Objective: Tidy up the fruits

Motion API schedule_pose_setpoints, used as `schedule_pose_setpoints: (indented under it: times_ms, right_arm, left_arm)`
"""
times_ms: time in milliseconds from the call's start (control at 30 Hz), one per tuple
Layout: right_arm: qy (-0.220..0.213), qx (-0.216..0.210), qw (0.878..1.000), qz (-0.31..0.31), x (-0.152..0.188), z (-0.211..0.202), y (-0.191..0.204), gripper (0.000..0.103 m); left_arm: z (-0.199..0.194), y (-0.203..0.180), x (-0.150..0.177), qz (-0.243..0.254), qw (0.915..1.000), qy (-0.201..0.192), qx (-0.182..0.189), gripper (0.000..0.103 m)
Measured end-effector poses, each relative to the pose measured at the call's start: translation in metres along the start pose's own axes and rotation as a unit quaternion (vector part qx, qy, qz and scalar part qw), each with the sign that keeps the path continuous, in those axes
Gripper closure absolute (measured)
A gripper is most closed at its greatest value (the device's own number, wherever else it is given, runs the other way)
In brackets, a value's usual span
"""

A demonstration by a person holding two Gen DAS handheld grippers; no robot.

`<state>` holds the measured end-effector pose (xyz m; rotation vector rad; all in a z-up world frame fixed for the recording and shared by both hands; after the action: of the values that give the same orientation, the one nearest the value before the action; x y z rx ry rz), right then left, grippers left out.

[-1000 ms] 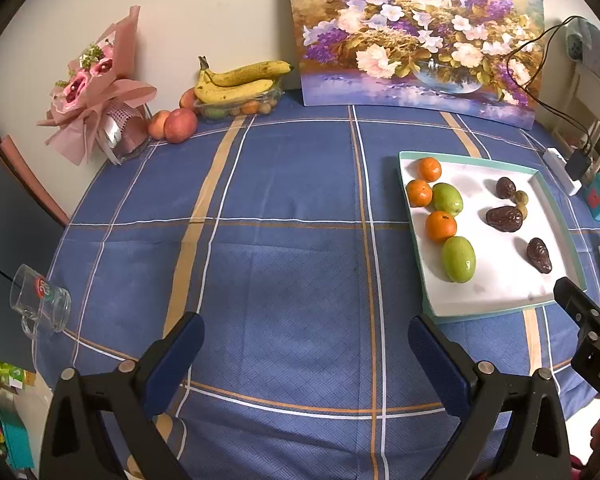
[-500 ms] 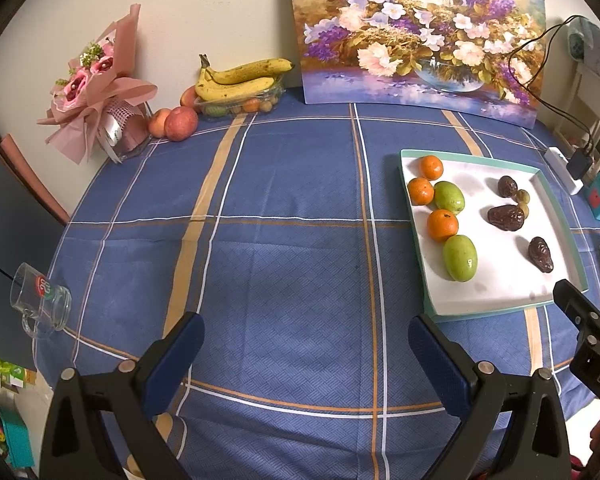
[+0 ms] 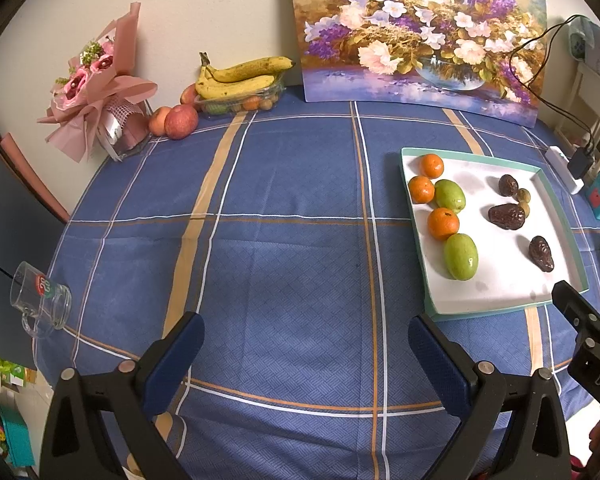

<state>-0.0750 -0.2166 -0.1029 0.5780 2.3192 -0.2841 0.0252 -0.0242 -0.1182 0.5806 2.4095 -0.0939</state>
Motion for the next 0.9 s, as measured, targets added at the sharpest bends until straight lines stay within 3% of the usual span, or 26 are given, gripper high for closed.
schedule_pose_setpoints:
  times_ms: [900]
  right_arm:
    - [0.001, -0.003, 1.000, -0.006, -0.0002, 0.0009, 0.0014, 0.012]
  left_arm:
    - [0.0030, 0.0067, 0.0031, -0.008, 0.9998, 0.010, -0.013, 0.000]
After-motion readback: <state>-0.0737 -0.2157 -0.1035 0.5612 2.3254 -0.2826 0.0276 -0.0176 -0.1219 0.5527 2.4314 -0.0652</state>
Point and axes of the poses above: each gripper's, at about its wrist camera, not at the fingertips, and z roughly the way its jaws point, y to its left, x to its underside, the point moved 10 cm from there along z, roughly the way its jaws point, and after that the axes turned 7 degrees about -y, right-handed, at the moved point
